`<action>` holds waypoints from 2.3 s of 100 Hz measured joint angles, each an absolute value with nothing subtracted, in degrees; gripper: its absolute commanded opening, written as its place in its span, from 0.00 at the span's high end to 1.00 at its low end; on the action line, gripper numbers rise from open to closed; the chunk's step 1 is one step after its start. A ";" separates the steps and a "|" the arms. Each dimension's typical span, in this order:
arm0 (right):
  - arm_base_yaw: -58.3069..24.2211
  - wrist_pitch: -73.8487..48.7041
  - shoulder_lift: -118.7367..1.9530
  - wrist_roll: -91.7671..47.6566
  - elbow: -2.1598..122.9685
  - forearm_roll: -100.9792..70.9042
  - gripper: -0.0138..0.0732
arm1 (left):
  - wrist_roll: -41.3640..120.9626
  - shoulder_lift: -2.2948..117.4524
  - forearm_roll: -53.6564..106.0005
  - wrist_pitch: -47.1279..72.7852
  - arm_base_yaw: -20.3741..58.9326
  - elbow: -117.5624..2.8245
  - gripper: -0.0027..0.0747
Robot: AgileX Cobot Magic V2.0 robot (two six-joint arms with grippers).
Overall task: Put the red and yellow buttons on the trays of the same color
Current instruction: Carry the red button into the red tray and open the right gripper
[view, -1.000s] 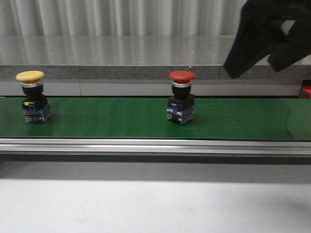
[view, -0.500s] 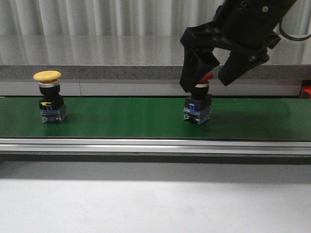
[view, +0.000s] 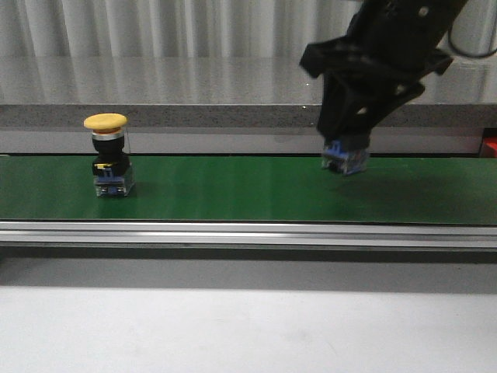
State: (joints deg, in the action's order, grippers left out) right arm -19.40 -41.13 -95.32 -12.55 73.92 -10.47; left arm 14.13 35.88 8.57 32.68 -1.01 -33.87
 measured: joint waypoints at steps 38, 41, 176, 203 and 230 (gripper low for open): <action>10.18 -47.71 -94.13 -9.96 87.09 -8.93 0.64 | 14.13 35.84 8.57 32.68 -1.01 -33.87 0.99; 12.67 -47.10 -94.13 -9.20 87.21 -8.83 0.64 | 14.13 35.84 8.57 32.68 -1.01 -33.87 0.99; 34.84 -26.55 -119.58 -4.82 87.64 -9.30 0.32 | 14.13 35.84 8.57 32.68 -1.01 -33.87 0.99; 34.84 -33.23 -119.85 -4.82 95.58 -9.30 0.10 | 14.13 35.84 8.57 32.68 -1.01 -33.87 0.99; 34.56 -45.34 -115.66 -4.82 103.63 -9.30 0.10 | 14.13 35.84 8.57 32.68 -1.01 -33.87 0.99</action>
